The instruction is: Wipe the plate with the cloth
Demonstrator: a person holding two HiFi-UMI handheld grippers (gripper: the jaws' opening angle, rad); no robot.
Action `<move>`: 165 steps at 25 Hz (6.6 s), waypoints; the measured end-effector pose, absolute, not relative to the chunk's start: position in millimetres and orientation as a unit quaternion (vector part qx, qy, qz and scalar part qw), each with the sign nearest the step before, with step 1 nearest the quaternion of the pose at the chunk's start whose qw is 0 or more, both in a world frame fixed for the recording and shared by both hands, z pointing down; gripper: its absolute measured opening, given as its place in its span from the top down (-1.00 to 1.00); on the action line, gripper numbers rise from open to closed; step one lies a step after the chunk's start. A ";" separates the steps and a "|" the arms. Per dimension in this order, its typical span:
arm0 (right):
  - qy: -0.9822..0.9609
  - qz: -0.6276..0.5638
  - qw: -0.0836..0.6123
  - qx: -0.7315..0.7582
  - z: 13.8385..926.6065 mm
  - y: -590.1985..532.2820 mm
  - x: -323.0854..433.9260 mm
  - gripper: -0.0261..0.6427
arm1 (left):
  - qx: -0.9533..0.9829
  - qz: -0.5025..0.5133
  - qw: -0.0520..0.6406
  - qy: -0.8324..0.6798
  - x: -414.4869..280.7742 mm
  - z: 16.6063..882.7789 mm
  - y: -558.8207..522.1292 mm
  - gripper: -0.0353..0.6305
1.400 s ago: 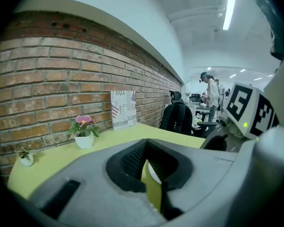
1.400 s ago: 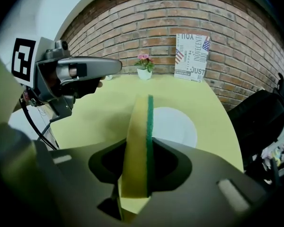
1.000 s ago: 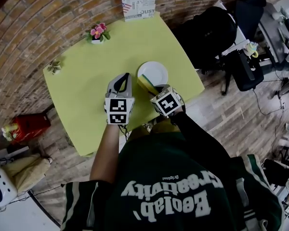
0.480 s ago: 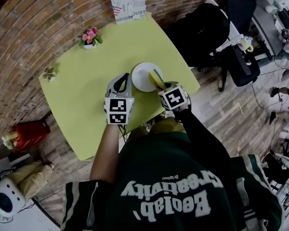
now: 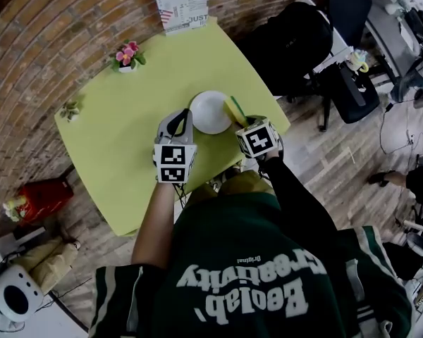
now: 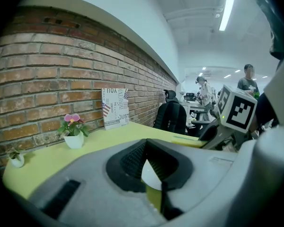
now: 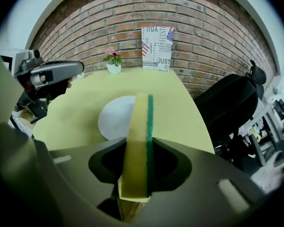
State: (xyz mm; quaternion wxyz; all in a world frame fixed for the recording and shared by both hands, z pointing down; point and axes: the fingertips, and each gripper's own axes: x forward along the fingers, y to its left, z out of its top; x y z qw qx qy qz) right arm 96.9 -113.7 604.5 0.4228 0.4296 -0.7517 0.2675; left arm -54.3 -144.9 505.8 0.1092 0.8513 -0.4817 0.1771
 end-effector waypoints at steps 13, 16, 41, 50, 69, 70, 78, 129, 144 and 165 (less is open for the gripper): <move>-0.807 0.254 0.425 0.322 600.1 -72.1 8.8 0.51 | 0.843 0.177 0.113 -0.496 -72.6 507.6 -135.1 0.88; -0.812 0.245 0.435 0.302 606.2 -60.6 -4.8 0.51 | 0.841 0.177 0.113 -0.499 -78.2 507.9 -132.5 0.88; -0.736 0.294 0.419 0.444 610.9 -86.9 106.9 0.51 | 0.850 0.181 0.111 -0.482 -64.3 511.7 -129.4 0.88; -0.775 0.276 0.397 0.408 602.2 -77.9 74.0 0.51 | 0.852 0.181 0.109 -0.479 -62.2 511.5 -126.4 0.88; -0.793 0.270 0.417 0.352 612.3 -53.3 24.8 0.50 | 0.850 0.182 0.108 -0.482 -72.6 512.0 -117.7 0.88; -0.790 0.272 0.415 0.359 612.2 -55.1 29.8 0.50 | 0.851 0.182 0.107 -0.480 -71.4 511.3 -117.9 0.88; -0.763 0.256 0.423 0.417 614.5 -73.3 79.2 0.49 | 0.855 0.180 0.102 -0.475 -62.9 508.0 -122.0 0.88; -0.737 0.263 0.423 0.458 609.8 -165.6 69.1 0.48 | 0.830 0.180 0.127 -0.513 -87.1 518.3 -144.4 0.88; -0.786 0.264 0.403 0.388 594.9 -128.5 13.6 0.48 | 0.831 0.179 0.123 -0.512 -85.6 514.7 -136.5 0.88; -0.766 0.267 0.432 0.393 611.2 -120.7 32.1 0.48 | 0.831 0.179 0.126 -0.512 -83.5 516.8 -134.5 0.88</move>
